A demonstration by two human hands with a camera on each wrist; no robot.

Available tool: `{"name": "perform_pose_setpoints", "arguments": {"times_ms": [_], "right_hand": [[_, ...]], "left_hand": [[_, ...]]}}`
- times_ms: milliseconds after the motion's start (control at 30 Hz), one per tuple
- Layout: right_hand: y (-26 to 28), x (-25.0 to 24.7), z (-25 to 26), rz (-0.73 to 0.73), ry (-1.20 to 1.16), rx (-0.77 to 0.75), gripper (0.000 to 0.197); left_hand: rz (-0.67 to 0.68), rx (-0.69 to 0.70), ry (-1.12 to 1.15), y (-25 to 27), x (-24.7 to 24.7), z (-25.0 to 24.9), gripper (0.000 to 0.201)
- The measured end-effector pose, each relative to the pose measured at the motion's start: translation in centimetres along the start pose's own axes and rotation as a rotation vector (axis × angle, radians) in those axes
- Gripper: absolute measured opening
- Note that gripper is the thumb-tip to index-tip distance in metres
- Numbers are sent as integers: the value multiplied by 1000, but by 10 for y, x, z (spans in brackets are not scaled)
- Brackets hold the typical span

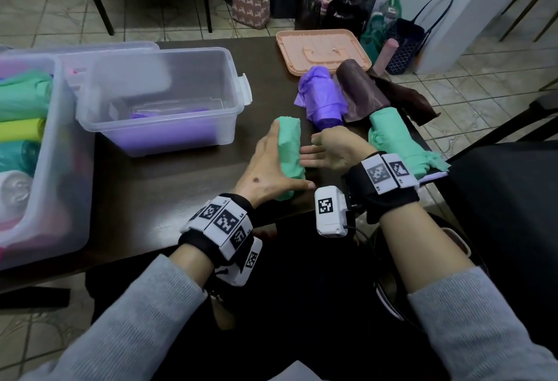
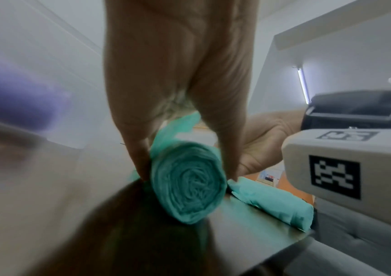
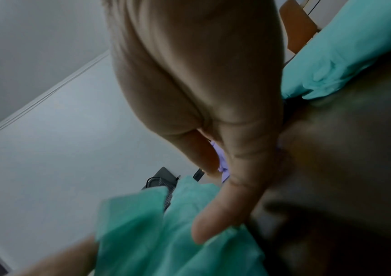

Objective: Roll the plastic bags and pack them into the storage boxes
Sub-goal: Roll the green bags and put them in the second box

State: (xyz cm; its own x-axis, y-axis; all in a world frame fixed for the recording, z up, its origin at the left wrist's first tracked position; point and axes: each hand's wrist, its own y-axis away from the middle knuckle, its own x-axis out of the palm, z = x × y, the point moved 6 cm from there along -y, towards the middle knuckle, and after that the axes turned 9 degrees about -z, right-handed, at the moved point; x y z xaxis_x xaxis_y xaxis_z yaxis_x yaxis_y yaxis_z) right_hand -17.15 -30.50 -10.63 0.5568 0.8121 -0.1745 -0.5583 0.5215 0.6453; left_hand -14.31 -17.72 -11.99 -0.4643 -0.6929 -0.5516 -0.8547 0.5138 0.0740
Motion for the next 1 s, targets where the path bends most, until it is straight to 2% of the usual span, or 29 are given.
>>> {"name": "perform_pose_setpoints", "arguments": {"times_ms": [100,200,300,400,433,567,667,767,833,900,967,1000], "right_hand": [[-3,-1,1,-2,165,-97,37],[-10,-11,8,-133,266,-238,27],[-15,-18,10,-221,367,-336,26],[-9,-19,17,-262,618,-518,18],[-5,-17,19,-252,672,-573,22],[3,1,27,-88,768,-775,36],[0,4,31,-117,792,-851,35],[-3,2,32,-113,762,-841,43],[-7,2,31,-103,828,-816,51],[-7,2,32,-98,847,-789,55],[-8,0,32,-75,738,-729,55],[-12,0,30,-63,667,-691,56]], "left_hand": [[11,36,-92,-6,-2,-1,88],[24,92,-85,-10,-9,-3,59],[-138,172,-135,-14,-21,-7,35],[-267,96,-110,-21,-32,-3,19],[-281,69,-85,-23,-35,0,18],[-270,1,14,-26,-39,7,21],[-260,-67,67,-32,-38,16,22],[-225,-139,149,-38,-36,22,22],[-181,-124,170,-36,-34,19,25],[-79,-39,152,-29,-30,7,55],[6,87,-10,-23,-22,-1,85],[24,138,-128,-21,-17,-1,89]]}}
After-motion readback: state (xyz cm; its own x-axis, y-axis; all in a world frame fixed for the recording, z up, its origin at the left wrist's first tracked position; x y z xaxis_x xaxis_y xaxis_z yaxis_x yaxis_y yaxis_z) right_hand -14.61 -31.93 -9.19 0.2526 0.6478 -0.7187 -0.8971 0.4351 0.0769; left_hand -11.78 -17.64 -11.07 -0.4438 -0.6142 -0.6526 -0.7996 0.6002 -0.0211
